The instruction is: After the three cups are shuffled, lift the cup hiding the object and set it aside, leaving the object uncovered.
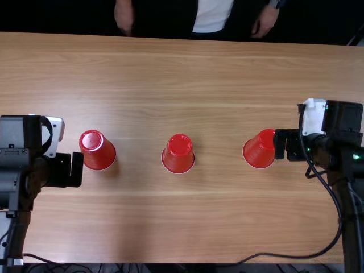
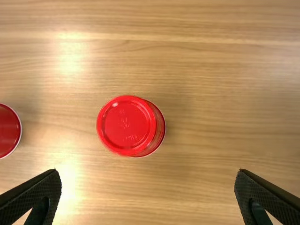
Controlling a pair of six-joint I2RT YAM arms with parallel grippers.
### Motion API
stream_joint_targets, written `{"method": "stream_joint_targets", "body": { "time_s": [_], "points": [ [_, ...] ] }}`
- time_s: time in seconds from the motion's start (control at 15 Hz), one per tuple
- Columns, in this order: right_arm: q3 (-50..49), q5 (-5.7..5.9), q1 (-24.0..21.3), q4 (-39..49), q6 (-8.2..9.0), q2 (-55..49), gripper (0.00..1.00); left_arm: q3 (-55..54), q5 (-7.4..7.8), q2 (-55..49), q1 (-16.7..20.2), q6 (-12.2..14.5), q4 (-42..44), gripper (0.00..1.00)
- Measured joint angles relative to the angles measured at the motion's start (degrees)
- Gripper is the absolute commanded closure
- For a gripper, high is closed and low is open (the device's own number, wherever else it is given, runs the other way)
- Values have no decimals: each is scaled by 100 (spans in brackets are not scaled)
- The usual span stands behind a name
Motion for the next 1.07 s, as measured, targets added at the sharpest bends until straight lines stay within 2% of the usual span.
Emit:
{"method": "stream_joint_targets", "body": {
  "time_s": [0.33, 1.07],
  "points": [
    [177, -2, 402, 15, -50, 728, 0, 107, 4, 289, -42, -2, -44, 0],
    [177, -2, 407, 61, -42, 1775, 0, 107, 4, 291, -223, 2, -70, 0]
  ]
}}
